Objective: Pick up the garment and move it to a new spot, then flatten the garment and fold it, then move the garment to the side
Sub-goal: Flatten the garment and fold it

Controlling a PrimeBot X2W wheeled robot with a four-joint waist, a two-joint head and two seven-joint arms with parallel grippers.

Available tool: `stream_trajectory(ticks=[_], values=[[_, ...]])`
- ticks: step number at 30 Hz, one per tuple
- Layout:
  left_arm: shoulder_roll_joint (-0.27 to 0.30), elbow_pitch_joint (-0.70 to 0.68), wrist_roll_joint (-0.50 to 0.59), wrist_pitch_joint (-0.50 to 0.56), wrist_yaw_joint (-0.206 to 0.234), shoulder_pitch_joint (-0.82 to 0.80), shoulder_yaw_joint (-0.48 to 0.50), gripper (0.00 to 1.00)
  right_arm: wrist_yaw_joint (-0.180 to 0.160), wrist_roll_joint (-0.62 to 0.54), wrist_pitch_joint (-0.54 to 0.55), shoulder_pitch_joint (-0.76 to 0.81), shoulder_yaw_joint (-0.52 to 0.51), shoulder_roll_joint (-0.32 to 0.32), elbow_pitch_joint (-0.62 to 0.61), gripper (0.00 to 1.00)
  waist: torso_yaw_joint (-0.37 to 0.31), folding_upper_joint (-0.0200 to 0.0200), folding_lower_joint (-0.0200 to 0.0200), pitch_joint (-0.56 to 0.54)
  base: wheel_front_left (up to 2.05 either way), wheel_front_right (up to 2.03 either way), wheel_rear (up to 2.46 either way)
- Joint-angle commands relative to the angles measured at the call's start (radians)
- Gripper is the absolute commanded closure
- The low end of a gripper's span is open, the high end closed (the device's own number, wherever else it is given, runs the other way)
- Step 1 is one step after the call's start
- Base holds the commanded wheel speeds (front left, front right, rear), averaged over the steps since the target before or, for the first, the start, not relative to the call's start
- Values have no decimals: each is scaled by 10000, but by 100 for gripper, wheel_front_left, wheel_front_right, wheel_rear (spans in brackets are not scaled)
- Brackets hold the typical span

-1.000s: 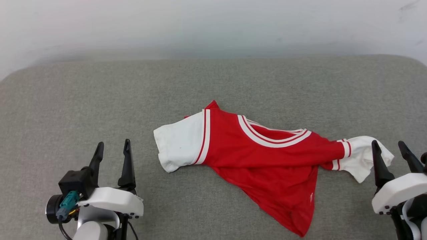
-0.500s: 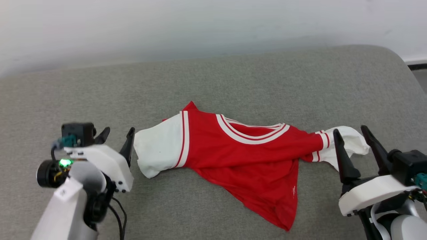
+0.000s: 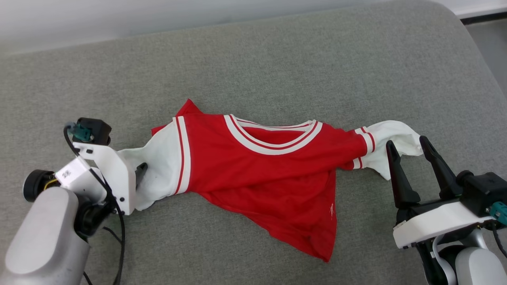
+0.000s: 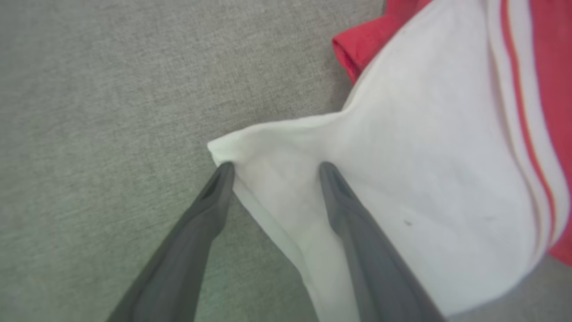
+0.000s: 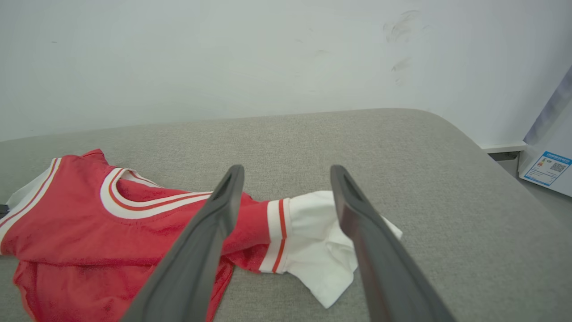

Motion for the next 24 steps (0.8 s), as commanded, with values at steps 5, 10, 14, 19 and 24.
stream_trajectory(ticks=[5, 10, 14, 19, 24], values=[[308, 689, -108, 1409, -220, 110, -476, 0, -7, 215, -183, -235, -91, 56, 226, 0, -256, 0, -1, 351, 0, 0, 0], [288, 740, -238, 2076, -190, 331, -705, 100, -7, 443, -260, -312, -141, 58, 343, 0, -257, 0, -1, 398, 0, 0, 0], [239, 464, -105, 1668, -125, 303, -701, 100, -7, 524, -221, -351, -281, 57, 437, 0, -217, 0, -1, 367, 0, 0, 0], [166, -86, 305, 499, 170, 37, -594, 100, -7, 642, 63, -344, -716, -86, 718, 0, -51, 0, -1, 180, 0, 0, 0], [122, -669, 521, -308, 394, 59, -517, 100, -7, 1257, 978, -389, -1203, -633, 1455, 0, 190, 0, -1, -39, 0, 0, 0]])
